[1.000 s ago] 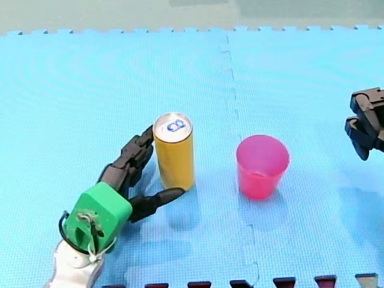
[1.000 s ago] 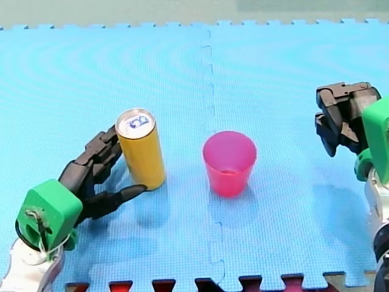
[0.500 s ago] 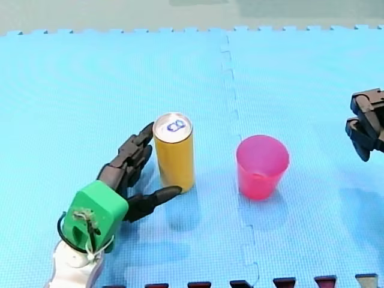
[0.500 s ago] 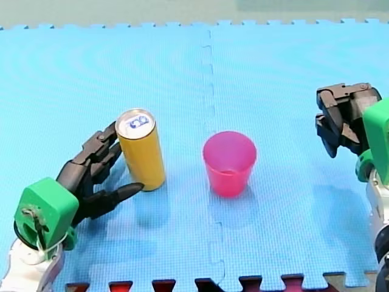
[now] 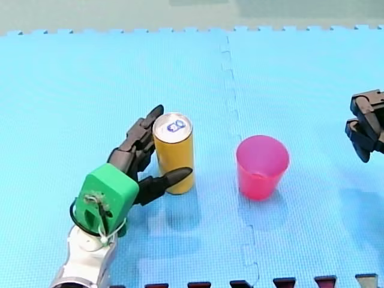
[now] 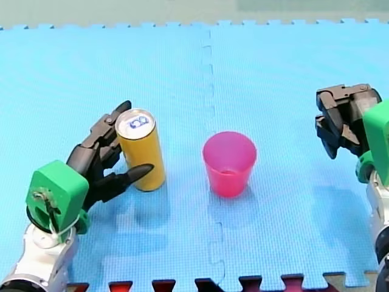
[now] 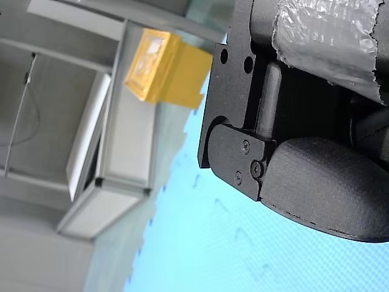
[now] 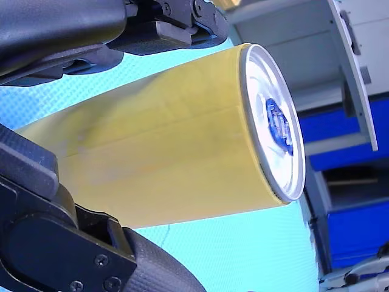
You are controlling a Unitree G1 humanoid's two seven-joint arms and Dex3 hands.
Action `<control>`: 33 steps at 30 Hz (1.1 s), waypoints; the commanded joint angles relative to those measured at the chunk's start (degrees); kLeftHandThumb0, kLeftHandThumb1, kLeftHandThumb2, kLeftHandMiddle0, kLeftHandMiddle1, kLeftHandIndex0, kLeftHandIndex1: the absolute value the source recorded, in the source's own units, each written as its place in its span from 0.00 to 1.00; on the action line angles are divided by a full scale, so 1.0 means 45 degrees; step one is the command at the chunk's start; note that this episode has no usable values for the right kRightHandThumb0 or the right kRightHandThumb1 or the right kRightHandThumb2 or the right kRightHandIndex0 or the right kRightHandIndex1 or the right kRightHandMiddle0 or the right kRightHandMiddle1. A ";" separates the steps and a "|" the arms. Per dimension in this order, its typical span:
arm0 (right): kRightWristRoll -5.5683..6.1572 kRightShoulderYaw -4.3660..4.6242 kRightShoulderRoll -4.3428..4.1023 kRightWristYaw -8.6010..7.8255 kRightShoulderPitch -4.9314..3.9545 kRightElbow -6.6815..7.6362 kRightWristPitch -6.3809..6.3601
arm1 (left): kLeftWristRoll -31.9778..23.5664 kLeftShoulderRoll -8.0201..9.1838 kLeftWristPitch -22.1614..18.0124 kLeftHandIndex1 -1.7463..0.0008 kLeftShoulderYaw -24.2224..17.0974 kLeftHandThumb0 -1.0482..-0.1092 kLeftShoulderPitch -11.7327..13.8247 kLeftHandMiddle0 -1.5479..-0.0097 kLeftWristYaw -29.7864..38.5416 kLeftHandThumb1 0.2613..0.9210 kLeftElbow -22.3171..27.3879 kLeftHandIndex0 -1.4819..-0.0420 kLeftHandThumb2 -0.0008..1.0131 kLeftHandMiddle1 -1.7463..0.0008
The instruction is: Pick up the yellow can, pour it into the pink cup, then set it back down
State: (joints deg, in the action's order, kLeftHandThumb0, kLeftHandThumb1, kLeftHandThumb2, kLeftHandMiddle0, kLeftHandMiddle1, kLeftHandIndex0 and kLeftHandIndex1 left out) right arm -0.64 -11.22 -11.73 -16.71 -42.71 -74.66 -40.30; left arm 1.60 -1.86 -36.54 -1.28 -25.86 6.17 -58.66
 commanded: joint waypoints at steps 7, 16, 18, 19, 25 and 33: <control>0.0046 -0.0007 0.0030 0.0044 0.0143 0.0073 -0.0226 | -0.0660 -0.0152 0.0376 0.99 -0.0247 0.13 0.0030 0.81 0.0819 0.70 0.0203 0.84 0.00 1.00; 0.0095 -0.0022 0.0084 0.0008 0.0223 0.0089 -0.0337 | -0.0721 -0.0185 0.0751 1.00 -0.0216 0.17 0.0010 0.82 0.1221 0.65 0.0366 0.83 0.00 1.00; 0.0112 -0.0035 0.0084 -0.0018 0.0231 0.0088 -0.0346 | -0.0680 -0.0150 0.0865 1.00 -0.0162 0.18 0.0006 0.82 0.1327 0.65 0.0395 0.83 0.00 1.00; 0.0123 -0.0043 0.0084 -0.0038 0.0234 0.0088 -0.0351 | -0.0637 -0.0123 0.0936 1.00 -0.0125 0.18 0.0009 0.82 0.1346 0.64 0.0421 0.82 0.00 1.00; 0.0170 -0.0074 0.0104 -0.0130 0.0246 0.0092 -0.0373 | -0.0244 0.0032 0.1396 1.00 0.0098 0.18 0.0043 0.82 0.1034 0.63 0.0605 0.82 0.00 1.00; 0.0196 -0.0108 0.0063 -0.0250 0.0222 0.0084 -0.0350 | 0.0072 0.0130 0.1514 1.00 0.0225 0.17 0.0021 0.82 0.0523 0.63 0.0647 0.83 0.00 1.00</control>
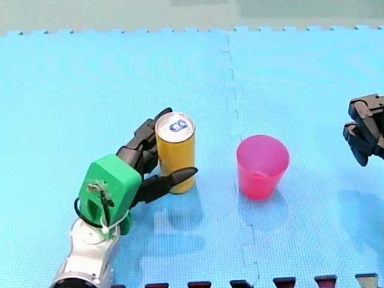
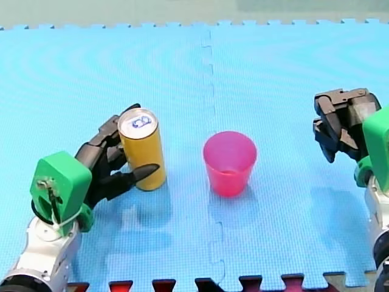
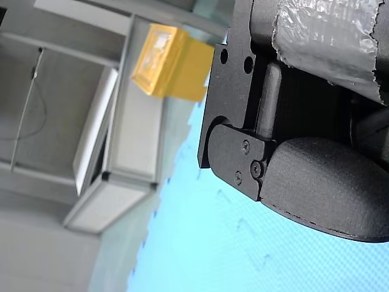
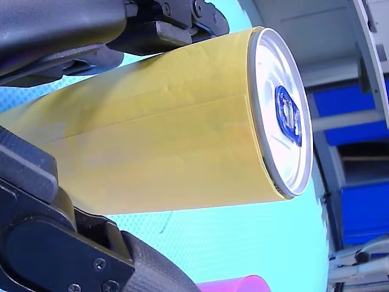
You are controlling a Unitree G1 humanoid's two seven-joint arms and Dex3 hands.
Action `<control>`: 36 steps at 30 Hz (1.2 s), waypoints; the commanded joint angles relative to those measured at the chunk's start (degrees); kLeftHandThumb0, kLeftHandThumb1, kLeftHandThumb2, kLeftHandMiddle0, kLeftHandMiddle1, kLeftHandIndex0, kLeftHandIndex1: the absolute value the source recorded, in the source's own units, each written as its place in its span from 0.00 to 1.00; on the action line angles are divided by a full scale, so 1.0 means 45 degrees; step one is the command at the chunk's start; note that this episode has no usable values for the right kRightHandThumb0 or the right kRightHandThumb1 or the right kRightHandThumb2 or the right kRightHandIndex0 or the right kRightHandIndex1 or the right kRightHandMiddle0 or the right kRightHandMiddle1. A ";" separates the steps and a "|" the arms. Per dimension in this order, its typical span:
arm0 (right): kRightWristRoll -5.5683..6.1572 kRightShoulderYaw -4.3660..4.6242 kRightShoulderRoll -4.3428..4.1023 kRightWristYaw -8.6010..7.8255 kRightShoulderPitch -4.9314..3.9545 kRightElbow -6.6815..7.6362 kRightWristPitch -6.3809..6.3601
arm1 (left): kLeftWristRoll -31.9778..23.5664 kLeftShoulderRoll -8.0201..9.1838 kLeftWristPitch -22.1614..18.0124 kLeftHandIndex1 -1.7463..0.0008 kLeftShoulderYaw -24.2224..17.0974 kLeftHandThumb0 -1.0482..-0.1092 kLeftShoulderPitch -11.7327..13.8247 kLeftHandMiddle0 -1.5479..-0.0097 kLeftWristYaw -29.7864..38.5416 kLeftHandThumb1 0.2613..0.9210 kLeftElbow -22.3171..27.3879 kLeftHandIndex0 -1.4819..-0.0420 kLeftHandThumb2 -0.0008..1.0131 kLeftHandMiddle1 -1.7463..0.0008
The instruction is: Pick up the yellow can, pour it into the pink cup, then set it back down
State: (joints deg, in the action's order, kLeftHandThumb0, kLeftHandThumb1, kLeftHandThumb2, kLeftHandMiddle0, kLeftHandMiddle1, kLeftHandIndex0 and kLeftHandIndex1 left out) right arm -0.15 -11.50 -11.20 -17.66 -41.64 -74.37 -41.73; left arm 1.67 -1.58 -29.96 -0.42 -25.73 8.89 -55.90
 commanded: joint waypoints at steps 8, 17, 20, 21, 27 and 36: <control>0.0177 -0.0136 -0.0099 -0.0299 -0.0020 0.0017 -0.0010 | 0.0869 0.0301 -0.0355 1.00 0.0342 0.09 0.0116 0.78 -0.1289 0.69 -0.0063 0.82 0.01 0.99; 0.0157 -0.0098 -0.0117 -0.0318 -0.0034 0.0016 0.0005 | 0.1781 0.0720 -0.0998 1.00 0.0750 0.05 0.0054 0.76 -0.2338 0.78 -0.0569 0.83 0.02 0.99; 0.0144 -0.0083 -0.0113 -0.0329 -0.0019 0.0018 -0.0014 | 0.1852 0.0730 -0.1105 1.00 0.0804 0.08 0.0043 0.76 -0.2451 0.78 -0.0667 0.84 0.01 0.99; 0.0141 -0.0078 -0.0111 -0.0331 -0.0011 0.0020 -0.0025 | 0.1860 0.0720 -0.1129 1.00 0.0811 0.09 0.0041 0.76 -0.2481 0.78 -0.0689 0.84 0.01 0.99; 0.0160 -0.0063 -0.0122 -0.0398 0.0011 0.0038 -0.0059 | 0.1890 0.0680 -0.1047 1.00 0.0769 0.15 -0.0137 0.74 -0.2891 0.74 -0.0856 0.84 0.00 0.99; 0.0179 -0.0068 -0.0148 -0.0459 0.0040 0.0051 -0.0074 | 0.1783 0.0718 -0.1024 1.00 0.0579 0.23 -0.0641 0.72 -0.3324 0.74 -0.1366 0.82 0.00 0.99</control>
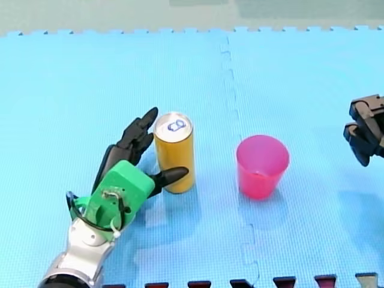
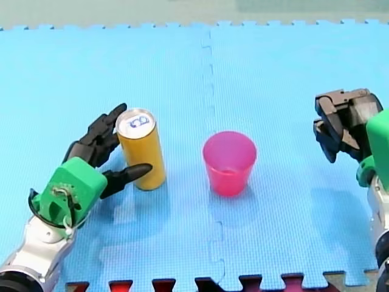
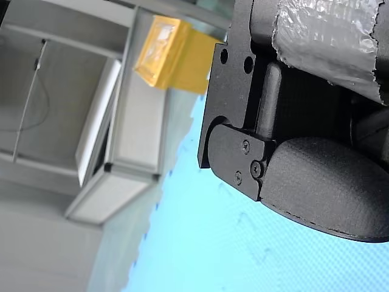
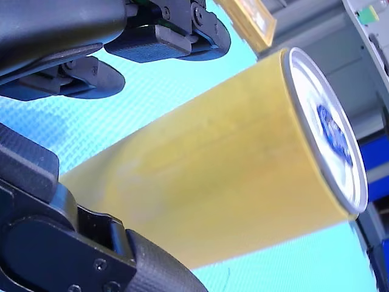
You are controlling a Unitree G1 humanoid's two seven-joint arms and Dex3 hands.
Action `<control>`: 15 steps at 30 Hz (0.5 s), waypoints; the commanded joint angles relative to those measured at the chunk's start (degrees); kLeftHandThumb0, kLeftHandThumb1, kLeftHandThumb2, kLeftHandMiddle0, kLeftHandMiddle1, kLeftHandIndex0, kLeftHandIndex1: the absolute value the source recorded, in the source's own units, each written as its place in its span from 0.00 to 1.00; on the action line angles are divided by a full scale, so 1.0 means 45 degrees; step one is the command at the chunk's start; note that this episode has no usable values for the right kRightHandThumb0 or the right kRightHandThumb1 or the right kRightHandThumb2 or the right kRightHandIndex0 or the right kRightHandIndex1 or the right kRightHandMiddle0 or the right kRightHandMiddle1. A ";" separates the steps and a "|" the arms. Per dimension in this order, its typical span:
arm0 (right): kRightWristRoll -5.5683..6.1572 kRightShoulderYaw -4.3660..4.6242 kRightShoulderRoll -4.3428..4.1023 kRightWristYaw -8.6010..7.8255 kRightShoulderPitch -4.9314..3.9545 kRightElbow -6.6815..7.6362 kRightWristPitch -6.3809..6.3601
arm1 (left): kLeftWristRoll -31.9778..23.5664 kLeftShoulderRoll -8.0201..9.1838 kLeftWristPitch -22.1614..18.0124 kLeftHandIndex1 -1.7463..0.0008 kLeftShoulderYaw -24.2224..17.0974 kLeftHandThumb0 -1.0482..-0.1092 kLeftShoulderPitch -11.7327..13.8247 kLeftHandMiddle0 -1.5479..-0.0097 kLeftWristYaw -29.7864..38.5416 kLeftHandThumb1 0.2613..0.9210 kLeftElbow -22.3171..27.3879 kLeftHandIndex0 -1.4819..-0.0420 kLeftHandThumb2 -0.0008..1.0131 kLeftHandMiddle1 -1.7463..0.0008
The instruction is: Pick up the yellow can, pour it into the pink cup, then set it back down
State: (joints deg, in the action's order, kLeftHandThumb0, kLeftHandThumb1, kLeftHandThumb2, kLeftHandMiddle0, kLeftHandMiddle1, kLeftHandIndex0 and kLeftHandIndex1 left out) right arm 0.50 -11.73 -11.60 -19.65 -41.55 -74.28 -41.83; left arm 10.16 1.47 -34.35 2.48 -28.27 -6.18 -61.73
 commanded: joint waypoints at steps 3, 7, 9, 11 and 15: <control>0.0046 -0.0021 -0.0048 -0.0020 0.0024 0.0029 -0.0053 | -0.0166 -0.0021 -0.0041 1.00 -0.0092 0.24 -0.0130 0.72 0.0024 0.74 -0.0124 0.82 0.00 1.00; 0.0051 -0.0022 -0.0039 0.0005 0.0023 0.0025 -0.0058 | -0.0106 -0.0103 -0.0007 1.00 -0.0063 0.24 -0.0271 0.72 -0.0120 0.75 -0.0356 0.82 0.00 1.00; 0.0047 -0.0019 -0.0035 0.0025 0.0033 0.0028 -0.0065 | -0.0079 -0.0119 -0.0009 1.00 -0.0058 0.24 -0.0370 0.72 -0.0180 0.75 -0.0529 0.82 0.00 1.00; 0.0056 -0.0025 -0.0035 0.0020 0.0049 0.0030 -0.0068 | -0.0042 -0.0131 -0.0022 1.00 -0.0046 0.24 -0.0474 0.72 -0.0253 0.75 -0.0684 0.82 0.00 1.00; 0.0087 -0.0043 -0.0037 -0.0016 0.0069 0.0029 -0.0081 | 0.0057 -0.0137 -0.0089 1.00 0.0007 0.24 -0.0657 0.72 -0.0400 0.76 -0.0957 0.82 0.00 1.00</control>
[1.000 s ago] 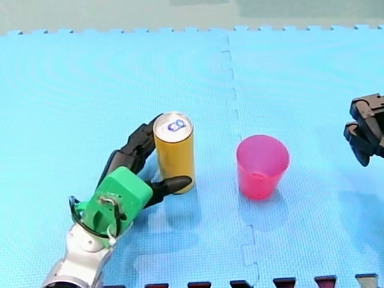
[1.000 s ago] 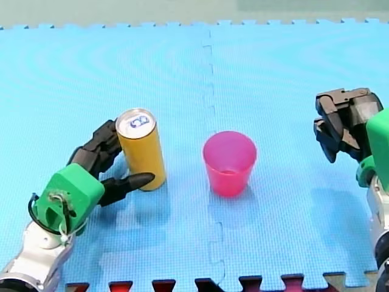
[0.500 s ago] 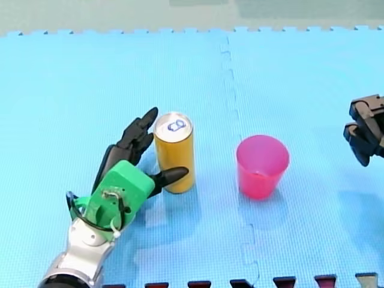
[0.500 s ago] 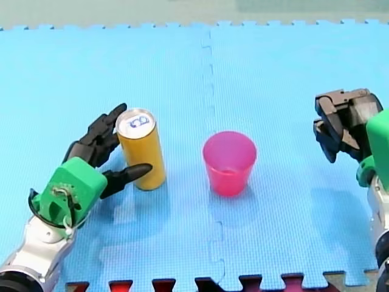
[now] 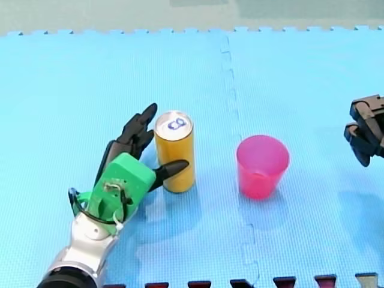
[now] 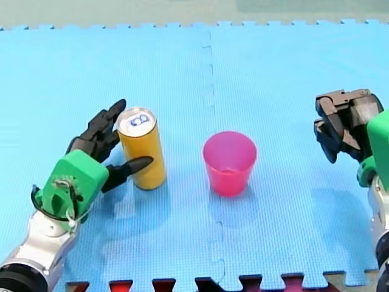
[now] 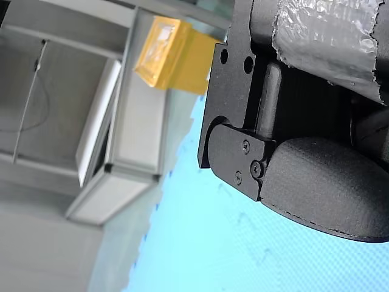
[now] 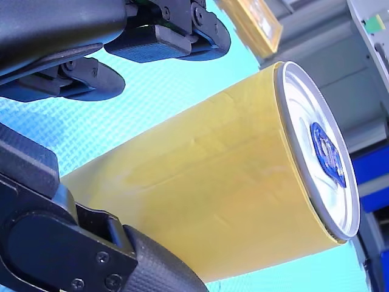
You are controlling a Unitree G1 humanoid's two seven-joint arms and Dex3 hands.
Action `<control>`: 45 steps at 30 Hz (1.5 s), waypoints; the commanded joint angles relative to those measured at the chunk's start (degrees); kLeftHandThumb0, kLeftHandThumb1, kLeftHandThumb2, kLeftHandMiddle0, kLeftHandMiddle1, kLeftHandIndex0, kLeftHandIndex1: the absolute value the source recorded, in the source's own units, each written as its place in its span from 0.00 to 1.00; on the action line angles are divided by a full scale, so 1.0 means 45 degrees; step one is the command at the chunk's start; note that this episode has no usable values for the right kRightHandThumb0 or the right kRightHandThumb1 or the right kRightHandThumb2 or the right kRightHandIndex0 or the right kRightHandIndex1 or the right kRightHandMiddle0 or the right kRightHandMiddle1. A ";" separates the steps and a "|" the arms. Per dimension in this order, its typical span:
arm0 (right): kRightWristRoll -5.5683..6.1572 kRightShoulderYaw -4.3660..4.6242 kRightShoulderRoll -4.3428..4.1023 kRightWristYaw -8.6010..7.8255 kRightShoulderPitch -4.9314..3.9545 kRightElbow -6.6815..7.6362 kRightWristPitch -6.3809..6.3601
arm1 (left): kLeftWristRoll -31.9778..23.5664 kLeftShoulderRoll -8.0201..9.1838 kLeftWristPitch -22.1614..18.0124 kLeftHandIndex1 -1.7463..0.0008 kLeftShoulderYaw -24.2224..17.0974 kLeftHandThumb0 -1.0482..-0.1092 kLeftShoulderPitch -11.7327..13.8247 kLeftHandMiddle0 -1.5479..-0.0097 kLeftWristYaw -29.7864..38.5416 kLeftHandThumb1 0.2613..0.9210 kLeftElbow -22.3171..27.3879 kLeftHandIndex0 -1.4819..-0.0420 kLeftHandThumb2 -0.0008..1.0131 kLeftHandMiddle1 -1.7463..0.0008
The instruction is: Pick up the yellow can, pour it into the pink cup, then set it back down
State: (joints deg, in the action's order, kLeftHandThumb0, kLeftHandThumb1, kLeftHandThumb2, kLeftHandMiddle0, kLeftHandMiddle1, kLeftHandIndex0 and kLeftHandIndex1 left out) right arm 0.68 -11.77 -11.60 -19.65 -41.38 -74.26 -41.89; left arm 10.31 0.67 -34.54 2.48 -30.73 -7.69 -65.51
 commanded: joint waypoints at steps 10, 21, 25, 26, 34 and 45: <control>0.0098 -0.0063 -0.0031 -0.0126 0.0046 0.0030 -0.0111 | 0.0124 0.0047 -0.0400 1.00 0.0194 0.15 -0.0013 0.73 0.0288 0.79 -0.0295 0.82 0.00 1.00; 0.0086 -0.0053 0.0000 -0.0119 0.0052 0.0030 -0.0139 | -0.0609 -0.0064 0.0068 1.00 -0.0146 0.10 -0.0009 0.73 0.1575 0.78 -0.0012 0.81 0.00 1.00; 0.0081 -0.0054 -0.0015 -0.0118 0.0024 0.0021 -0.0111 | -0.1096 -0.0137 0.0402 1.00 -0.0368 0.09 -0.0008 0.74 0.2292 0.76 0.0123 0.81 0.00 1.00; 0.0081 -0.0055 -0.0022 -0.0123 0.0016 0.0016 -0.0098 | -0.1167 -0.0146 0.0455 1.00 -0.0404 0.08 -0.0004 0.75 0.2402 0.76 0.0147 0.80 0.00 1.00; 0.0054 -0.0047 -0.0049 -0.0099 -0.0075 -0.0019 0.0026 | -0.1717 -0.0248 0.0468 1.00 -0.0713 0.05 0.0086 0.77 0.3113 0.74 0.0314 0.79 0.00 1.00; 0.0002 -0.0004 -0.0019 0.0058 -0.0102 -0.0008 0.0031 | -0.1831 -0.0133 0.0700 1.00 -0.0801 0.05 0.0062 0.77 0.3281 0.74 0.0681 0.79 0.00 1.00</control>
State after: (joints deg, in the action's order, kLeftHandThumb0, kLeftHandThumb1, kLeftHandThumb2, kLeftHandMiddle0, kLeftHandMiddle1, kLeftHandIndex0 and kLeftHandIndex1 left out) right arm 0.69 -11.77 -11.57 -19.50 -41.53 -74.29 -41.84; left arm 2.05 -0.19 -31.73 -1.03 -30.38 7.10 -62.63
